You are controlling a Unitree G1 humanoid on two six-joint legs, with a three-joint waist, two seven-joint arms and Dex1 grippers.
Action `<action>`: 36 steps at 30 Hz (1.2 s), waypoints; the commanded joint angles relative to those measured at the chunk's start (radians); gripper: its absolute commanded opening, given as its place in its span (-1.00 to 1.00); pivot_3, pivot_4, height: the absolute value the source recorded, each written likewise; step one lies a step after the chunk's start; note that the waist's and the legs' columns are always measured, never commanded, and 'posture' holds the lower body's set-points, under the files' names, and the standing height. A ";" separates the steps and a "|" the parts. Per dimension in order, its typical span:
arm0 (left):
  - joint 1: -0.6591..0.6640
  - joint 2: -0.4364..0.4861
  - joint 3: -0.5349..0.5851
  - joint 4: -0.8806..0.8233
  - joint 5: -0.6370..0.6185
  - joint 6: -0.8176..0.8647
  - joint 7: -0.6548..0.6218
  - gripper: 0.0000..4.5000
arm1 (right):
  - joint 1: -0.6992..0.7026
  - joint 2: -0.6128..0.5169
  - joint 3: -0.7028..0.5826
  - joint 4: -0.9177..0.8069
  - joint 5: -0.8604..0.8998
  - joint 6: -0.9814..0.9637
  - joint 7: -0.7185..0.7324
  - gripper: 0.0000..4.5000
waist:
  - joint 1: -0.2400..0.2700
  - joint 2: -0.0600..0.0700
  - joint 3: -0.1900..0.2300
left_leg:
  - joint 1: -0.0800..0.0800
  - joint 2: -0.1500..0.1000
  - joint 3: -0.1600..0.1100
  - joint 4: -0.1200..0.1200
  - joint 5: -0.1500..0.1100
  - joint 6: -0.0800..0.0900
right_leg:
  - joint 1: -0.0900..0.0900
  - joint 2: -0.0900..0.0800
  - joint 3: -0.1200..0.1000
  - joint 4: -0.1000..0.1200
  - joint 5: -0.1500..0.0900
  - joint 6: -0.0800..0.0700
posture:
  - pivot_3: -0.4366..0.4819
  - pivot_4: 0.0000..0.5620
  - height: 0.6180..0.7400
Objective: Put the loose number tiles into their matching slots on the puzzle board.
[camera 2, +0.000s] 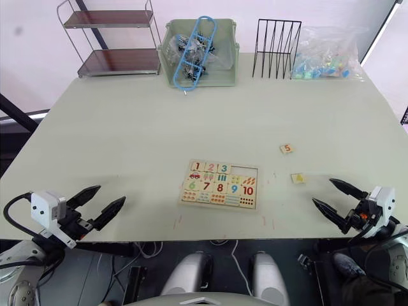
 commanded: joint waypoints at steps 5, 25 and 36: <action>-0.040 0.016 -0.038 0.042 0.006 -0.062 -0.030 0.95 | -0.033 -0.007 -0.033 0.038 0.003 -0.039 0.011 1.00 | -0.002 0.000 0.000 | 0.000 0.000 0.000 0.000 0.000 0.000 | 0.000 0.000 0.000 0.000 0.000 0.000 | -0.05 -0.47 1.00; -0.102 0.025 -0.107 0.126 0.012 -0.145 -0.053 0.95 | -0.043 -0.014 -0.039 0.086 -0.009 -0.081 0.029 1.00 | -0.008 0.000 0.000 | 0.000 0.000 0.000 0.000 0.000 0.000 | 0.000 0.000 0.000 0.000 0.000 0.000 | -0.05 -0.47 1.00; -0.245 0.171 -0.156 0.202 -0.014 -0.208 -0.279 0.95 | -0.265 -0.142 0.041 0.266 -0.087 -0.064 0.170 1.00 | -0.011 0.001 0.001 | 0.000 0.000 0.003 -0.001 0.000 0.000 | 0.000 0.001 0.000 0.000 0.001 0.001 | -0.05 -0.47 1.00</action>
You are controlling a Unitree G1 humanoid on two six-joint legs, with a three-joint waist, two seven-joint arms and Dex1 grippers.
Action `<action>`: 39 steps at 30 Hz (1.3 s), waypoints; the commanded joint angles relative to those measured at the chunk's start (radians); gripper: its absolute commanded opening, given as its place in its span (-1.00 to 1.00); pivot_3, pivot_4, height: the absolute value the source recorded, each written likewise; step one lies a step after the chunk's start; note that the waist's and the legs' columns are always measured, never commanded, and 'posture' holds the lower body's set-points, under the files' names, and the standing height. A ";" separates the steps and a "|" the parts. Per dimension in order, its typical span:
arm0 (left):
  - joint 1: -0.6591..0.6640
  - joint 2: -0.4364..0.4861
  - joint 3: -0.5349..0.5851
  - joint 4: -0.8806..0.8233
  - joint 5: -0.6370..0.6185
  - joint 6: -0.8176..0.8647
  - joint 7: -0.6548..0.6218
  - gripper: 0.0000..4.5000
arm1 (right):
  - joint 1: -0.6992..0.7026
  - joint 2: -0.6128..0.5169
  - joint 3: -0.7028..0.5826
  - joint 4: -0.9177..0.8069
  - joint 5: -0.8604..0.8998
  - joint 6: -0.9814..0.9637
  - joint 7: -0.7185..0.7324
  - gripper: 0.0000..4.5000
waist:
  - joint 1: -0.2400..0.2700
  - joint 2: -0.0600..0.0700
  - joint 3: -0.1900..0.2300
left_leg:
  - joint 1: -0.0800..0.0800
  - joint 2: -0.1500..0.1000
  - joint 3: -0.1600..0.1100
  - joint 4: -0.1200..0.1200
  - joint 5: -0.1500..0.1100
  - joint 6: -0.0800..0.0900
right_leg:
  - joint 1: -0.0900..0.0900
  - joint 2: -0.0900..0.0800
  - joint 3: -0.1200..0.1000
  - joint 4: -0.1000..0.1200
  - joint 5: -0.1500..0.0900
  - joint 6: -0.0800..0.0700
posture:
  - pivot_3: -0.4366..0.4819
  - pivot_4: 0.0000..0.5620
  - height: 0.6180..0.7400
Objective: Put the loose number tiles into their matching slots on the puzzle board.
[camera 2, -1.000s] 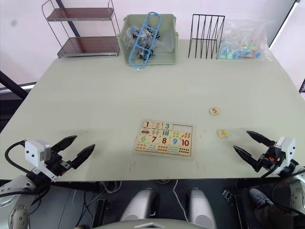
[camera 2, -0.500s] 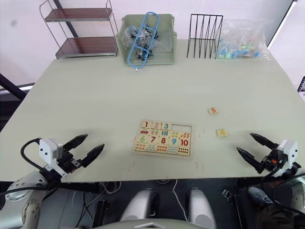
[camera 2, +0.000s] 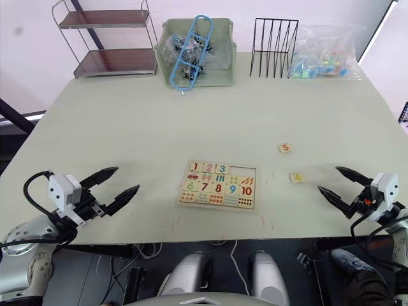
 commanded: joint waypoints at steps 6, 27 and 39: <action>-0.088 0.108 -0.046 0.053 -0.093 -0.030 -0.285 0.95 | -0.219 -0.115 0.115 0.156 -0.064 0.007 0.240 1.00 | -0.002 0.000 0.000 | 0.001 0.001 0.001 0.000 0.000 0.000 | 0.000 0.001 0.000 0.000 0.001 0.000 | -0.05 -0.47 1.00; -0.183 0.200 -0.083 0.119 -0.161 -0.019 -0.601 0.95 | -0.508 -0.147 0.362 0.393 -0.301 -0.069 0.300 1.00 | -0.004 0.001 0.001 | 0.000 0.001 0.002 0.000 0.000 0.000 | -0.001 0.000 0.001 0.000 0.001 0.000 | -0.05 -0.47 1.00; -0.187 0.195 -0.075 0.077 -0.181 0.005 -0.574 0.95 | -0.615 -0.108 0.420 0.508 -0.396 -0.191 0.311 1.00 | -0.005 0.001 0.001 | 0.000 0.001 0.004 0.000 0.000 0.000 | -0.002 0.000 0.002 0.000 0.001 0.000 | -0.05 -0.47 1.00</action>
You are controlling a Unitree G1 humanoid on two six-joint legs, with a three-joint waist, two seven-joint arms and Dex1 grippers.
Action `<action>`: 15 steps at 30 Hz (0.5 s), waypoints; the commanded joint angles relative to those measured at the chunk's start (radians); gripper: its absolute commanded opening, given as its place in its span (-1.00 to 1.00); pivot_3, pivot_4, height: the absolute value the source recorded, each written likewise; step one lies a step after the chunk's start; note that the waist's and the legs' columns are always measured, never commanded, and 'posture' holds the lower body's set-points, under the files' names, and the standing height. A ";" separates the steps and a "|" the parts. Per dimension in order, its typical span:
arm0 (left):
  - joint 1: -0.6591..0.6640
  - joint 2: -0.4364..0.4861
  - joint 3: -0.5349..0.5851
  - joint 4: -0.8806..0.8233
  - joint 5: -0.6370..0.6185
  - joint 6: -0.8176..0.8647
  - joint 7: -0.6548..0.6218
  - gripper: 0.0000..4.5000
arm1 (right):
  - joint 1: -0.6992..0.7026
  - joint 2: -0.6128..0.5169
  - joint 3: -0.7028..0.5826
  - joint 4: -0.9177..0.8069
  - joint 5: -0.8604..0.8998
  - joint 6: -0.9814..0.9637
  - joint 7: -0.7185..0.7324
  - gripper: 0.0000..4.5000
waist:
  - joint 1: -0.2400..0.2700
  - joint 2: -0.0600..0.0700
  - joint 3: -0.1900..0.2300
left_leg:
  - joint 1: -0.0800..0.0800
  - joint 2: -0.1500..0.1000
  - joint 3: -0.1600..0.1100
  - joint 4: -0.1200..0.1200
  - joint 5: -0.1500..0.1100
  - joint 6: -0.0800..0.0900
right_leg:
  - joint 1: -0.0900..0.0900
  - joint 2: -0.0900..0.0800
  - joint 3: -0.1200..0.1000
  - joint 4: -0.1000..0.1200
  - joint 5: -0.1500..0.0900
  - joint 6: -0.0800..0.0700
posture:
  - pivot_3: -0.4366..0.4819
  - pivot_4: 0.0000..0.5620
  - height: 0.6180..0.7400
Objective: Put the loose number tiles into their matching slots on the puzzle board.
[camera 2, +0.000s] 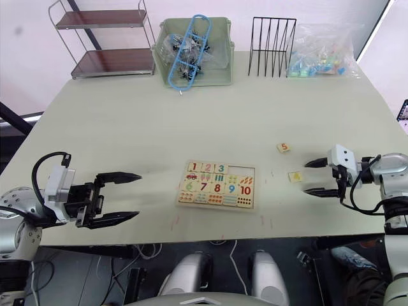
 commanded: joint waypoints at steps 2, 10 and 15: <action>-0.012 0.009 0.015 -0.035 -0.024 0.003 0.006 0.95 | -0.041 0.013 0.022 0.040 -0.010 -0.044 0.008 1.00 | 0.000 0.000 0.000 | 0.000 0.000 0.000 0.000 0.000 0.000 | 0.000 0.000 0.000 0.000 0.000 0.000 | -0.05 -0.47 1.00; 0.002 0.007 0.023 -0.067 -0.035 0.018 0.022 0.95 | -0.058 0.024 0.068 0.082 -0.007 -0.085 0.008 1.00 | 0.000 0.000 0.000 | 0.000 0.000 0.001 0.000 0.000 0.000 | 0.000 0.000 0.001 0.000 0.000 0.000 | -0.05 -0.47 1.00; 0.014 0.004 0.027 -0.073 -0.037 0.017 0.023 1.00 | -0.052 0.021 0.080 0.089 0.000 -0.098 0.008 0.24 | 0.000 0.000 0.000 | 0.000 0.000 0.001 0.000 0.000 0.000 | 0.000 0.000 0.001 0.000 0.000 0.000 | -0.05 -0.47 1.00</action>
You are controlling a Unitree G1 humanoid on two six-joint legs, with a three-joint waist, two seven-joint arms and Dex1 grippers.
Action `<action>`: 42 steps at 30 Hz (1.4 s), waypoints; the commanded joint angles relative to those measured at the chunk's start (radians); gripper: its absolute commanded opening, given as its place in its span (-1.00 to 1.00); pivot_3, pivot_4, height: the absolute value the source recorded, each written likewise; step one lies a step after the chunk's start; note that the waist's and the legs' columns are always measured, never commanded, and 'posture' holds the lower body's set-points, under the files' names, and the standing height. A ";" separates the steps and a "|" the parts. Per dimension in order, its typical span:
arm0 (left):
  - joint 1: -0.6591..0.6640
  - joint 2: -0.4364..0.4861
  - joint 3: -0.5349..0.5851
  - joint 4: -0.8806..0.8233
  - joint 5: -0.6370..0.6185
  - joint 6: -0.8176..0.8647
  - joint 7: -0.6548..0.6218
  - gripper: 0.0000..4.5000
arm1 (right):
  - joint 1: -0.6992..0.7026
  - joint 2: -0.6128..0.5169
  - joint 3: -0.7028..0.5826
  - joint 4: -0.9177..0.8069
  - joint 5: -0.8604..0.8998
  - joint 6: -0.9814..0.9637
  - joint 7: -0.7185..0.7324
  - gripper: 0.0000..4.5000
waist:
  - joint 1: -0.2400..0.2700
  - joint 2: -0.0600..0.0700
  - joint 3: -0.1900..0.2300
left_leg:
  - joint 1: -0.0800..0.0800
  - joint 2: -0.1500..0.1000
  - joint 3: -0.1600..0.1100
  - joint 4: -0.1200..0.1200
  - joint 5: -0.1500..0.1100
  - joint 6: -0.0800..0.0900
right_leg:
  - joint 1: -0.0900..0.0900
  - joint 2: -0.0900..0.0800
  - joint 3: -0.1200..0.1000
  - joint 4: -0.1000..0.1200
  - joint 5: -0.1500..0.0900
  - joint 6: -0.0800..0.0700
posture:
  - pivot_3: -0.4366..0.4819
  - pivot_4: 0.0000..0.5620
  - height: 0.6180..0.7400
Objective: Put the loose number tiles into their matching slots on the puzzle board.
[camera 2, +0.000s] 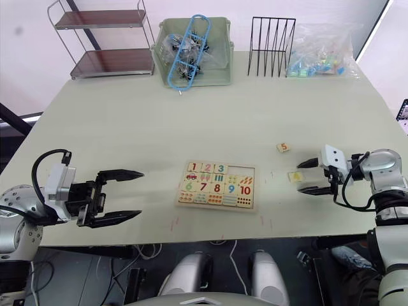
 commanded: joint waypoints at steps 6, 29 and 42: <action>0.015 0.003 0.028 -0.006 -0.027 -0.016 -0.008 1.00 | 0.004 -0.012 0.012 -0.011 0.010 -0.001 0.006 -0.63 | 0.000 0.000 0.000 | 0.000 0.000 0.000 0.000 0.000 0.000 | 0.000 0.000 0.000 0.000 0.000 -0.001 | -0.05 -0.47 1.00; 0.041 -0.028 0.025 0.028 -0.026 -0.061 -0.007 1.00 | 0.219 -0.066 -0.057 -0.906 0.097 0.770 -0.273 -0.63 | 0.004 0.000 0.000 | -0.002 0.000 -0.001 0.000 0.000 0.000 | -0.002 0.000 0.000 0.001 0.000 0.000 | -0.05 -0.47 1.00; 0.063 -0.039 0.037 0.032 -0.021 -0.082 0.004 1.00 | 0.059 -0.049 0.109 -1.129 0.071 1.214 -0.374 -0.63 | 0.001 0.000 0.000 | -0.003 0.000 -0.002 0.000 0.000 0.000 | -0.005 0.000 0.000 0.001 0.000 -0.001 | -0.05 -0.47 1.00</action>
